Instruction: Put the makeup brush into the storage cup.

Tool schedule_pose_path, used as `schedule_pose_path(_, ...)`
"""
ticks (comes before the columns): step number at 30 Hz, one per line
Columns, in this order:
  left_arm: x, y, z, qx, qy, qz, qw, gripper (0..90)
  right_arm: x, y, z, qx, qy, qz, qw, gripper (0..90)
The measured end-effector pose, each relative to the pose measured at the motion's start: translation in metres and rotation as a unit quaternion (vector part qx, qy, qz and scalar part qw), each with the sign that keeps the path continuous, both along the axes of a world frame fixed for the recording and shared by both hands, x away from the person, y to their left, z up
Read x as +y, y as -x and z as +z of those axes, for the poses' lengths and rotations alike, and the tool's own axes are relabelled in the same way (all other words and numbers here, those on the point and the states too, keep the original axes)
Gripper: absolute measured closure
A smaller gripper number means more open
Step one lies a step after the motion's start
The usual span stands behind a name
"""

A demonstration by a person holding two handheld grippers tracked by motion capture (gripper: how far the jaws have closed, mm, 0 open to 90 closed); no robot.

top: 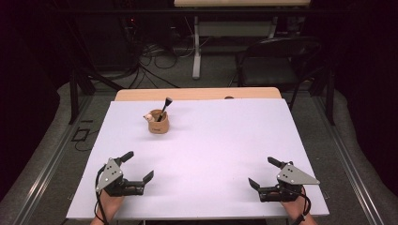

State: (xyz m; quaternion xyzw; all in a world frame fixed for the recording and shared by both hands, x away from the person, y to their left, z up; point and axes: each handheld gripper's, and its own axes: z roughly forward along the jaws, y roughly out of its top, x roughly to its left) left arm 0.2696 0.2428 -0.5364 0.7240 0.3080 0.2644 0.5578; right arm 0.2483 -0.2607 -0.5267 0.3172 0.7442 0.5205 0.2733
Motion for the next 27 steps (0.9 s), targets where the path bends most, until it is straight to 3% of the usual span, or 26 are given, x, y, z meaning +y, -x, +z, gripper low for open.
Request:
schedule_pose_path(12,0.002,0.013,-0.008,0.007,-0.010,0.012,0.9999,0.0,0.000,0.000,0.000,0.002,0.002,-0.005,1.0000,1.8)
schedule_pose_path(27,0.001,0.011,-0.013,0.020,-0.013,0.004,0.9997,0.0,-0.001,0.002,0.001,0.001,0.003,0.003,1.0000,1.8)
